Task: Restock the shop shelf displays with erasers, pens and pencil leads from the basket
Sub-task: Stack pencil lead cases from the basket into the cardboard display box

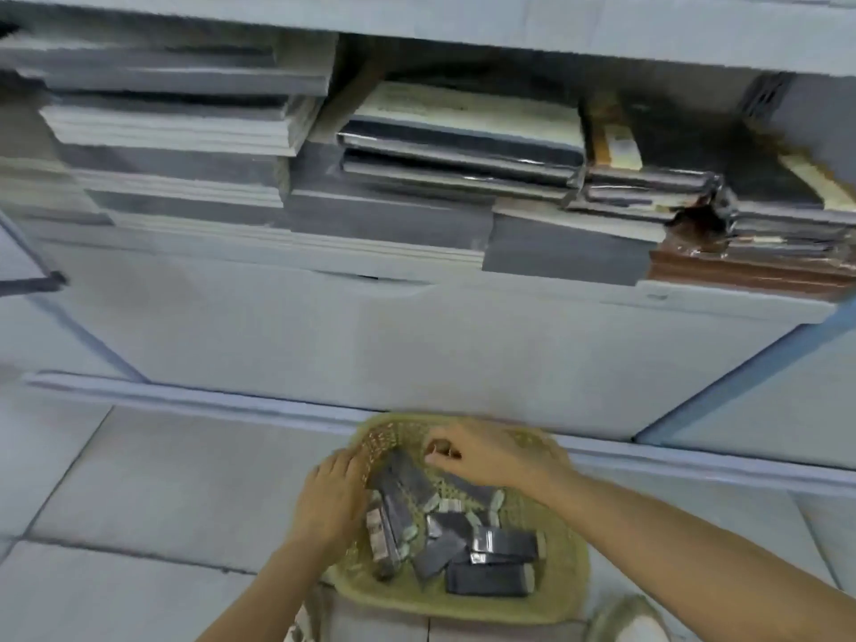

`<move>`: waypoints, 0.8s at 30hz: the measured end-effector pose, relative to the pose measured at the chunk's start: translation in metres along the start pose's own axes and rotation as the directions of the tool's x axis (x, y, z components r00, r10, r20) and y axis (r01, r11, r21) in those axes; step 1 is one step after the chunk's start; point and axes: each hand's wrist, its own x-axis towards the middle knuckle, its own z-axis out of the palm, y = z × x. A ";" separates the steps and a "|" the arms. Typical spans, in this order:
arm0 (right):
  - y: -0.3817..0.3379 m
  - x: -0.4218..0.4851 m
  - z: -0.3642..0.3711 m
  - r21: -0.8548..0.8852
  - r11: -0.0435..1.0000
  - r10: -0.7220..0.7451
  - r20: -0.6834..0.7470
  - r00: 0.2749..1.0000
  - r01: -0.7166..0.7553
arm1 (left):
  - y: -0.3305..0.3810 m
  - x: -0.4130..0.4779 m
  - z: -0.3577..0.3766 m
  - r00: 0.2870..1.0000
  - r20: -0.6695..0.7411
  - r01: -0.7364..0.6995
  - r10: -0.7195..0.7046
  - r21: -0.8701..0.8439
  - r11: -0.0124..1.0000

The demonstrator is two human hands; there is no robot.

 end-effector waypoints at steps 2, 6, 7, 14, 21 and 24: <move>0.010 0.008 0.045 0.079 0.991 0.101 0.079 0.992 -0.107 | -0.011 -0.008 0.020 0.995 0.097 0.021 -0.020 -0.005 1.000; 0.007 0.020 0.119 0.137 0.950 0.256 0.167 0.952 -0.280 | -0.020 -0.018 0.034 0.996 0.080 -0.036 0.041 -0.070 0.997; 0.003 0.023 0.133 0.154 0.939 0.282 0.164 0.945 -0.307 | -0.020 -0.020 0.036 0.998 0.036 -0.045 0.050 -0.134 0.990; -0.020 0.031 0.186 0.129 0.924 0.374 -0.105 0.921 -0.361 | -0.028 -0.020 0.052 0.994 -0.089 -0.076 0.057 -0.225 0.971; -0.005 0.036 0.161 0.565 0.746 0.376 0.079 0.923 -0.352 | -0.026 -0.012 0.043 0.986 -0.168 -0.048 -0.001 -0.289 0.956; 0.007 0.032 0.133 0.767 0.560 0.300 0.162 0.940 -0.311 | -0.022 -0.008 0.035 0.975 -0.219 -0.045 -0.034 -0.345 0.938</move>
